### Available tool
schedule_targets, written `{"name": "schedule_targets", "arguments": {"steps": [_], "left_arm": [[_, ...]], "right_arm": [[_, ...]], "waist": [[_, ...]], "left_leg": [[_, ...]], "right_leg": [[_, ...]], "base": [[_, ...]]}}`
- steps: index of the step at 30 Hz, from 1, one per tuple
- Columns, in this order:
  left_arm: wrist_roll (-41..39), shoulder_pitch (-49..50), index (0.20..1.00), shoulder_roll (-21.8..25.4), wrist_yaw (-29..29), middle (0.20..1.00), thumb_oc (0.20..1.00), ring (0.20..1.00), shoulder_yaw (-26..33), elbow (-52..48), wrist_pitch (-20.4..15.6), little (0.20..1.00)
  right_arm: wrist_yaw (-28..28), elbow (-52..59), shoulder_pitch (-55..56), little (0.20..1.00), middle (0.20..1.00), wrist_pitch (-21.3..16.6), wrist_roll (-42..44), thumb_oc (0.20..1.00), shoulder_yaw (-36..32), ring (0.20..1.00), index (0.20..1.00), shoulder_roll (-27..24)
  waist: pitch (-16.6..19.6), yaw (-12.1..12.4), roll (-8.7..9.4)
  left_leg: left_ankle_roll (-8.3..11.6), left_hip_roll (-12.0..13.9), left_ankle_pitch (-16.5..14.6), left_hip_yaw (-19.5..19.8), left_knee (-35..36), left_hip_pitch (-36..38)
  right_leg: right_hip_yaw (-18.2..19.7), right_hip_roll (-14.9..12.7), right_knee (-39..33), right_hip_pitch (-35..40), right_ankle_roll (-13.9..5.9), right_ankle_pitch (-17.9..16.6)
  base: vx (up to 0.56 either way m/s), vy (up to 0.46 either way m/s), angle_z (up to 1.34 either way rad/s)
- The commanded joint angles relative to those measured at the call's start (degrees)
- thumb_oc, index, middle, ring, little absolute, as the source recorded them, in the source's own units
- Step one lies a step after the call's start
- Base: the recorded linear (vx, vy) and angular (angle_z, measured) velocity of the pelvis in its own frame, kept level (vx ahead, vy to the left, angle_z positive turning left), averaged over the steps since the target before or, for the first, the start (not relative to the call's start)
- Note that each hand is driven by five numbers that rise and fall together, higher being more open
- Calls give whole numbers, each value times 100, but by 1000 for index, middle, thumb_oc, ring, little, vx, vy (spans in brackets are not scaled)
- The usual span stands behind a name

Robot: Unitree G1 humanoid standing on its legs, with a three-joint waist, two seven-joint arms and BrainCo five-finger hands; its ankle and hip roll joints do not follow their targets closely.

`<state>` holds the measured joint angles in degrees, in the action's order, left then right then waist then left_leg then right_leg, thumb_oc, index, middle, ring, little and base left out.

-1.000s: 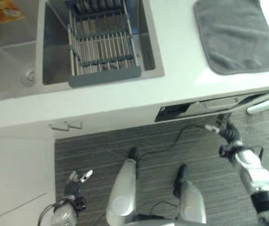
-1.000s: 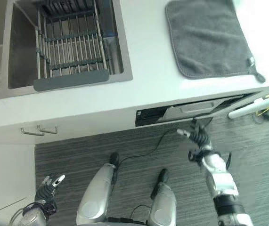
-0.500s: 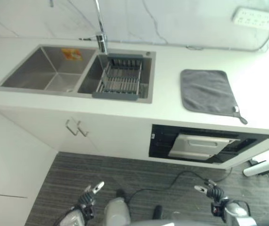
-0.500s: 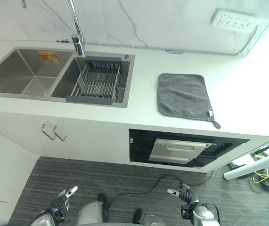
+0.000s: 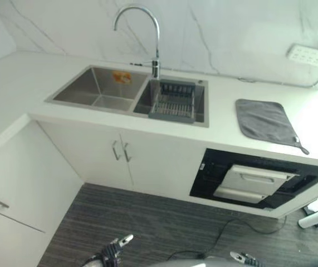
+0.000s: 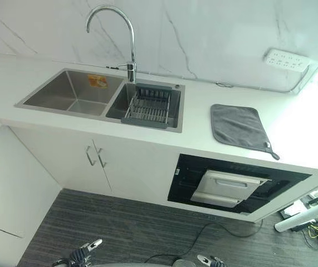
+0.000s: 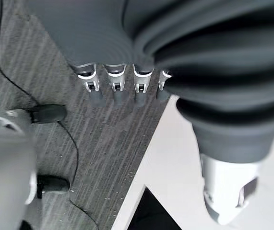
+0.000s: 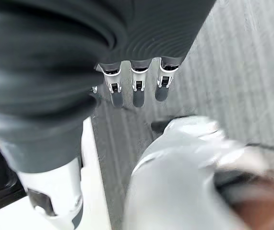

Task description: Place the dishes in the dishwasher.

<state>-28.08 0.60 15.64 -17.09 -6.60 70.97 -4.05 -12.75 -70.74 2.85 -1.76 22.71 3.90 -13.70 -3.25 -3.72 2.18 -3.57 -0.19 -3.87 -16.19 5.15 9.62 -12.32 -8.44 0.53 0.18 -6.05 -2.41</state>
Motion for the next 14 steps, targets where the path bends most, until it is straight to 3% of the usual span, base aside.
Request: {"name": "schedule_targets", "arguments": {"steps": [1, 8, 14], "left_arm": [[-18, -330, 1000, -107, -55, 1000, 1000, 1000, 146, 230, -150, 1000], [51, -244, 1000, -233, -5, 1000, 1000, 1000, 274, 440, -93, 1000], [1, -270, 1000, -248, 67, 1000, 1000, 1000, 319, 405, -243, 1000]], "right_arm": [[32, -303, -433, 1000, 1000, 85, 81, 1000, -72, 1000, 1000, -152], [-2, -552, -441, 1000, 1000, 318, -26, 1000, -25, 1000, 1000, -35], [-97, -526, -480, 1000, 1000, 258, -39, 1000, 43, 1000, 1000, -31]], "waist": [[91, 11, -84], [288, 25, -101], [367, 42, -90]], "left_leg": [[380, 24, 331, 420, -15, -210], [376, 78, 296, 408, -15, -66], [396, 100, 285, 428, -15, -17]], "right_leg": [[166, 214, -78, 331, -47, -68], [179, 283, -148, 570, 32, 49], [161, 320, -203, 670, 55, 74]], "base": [[53, -59, 5], [33, -52, -6], [3, -5, 0]]}}
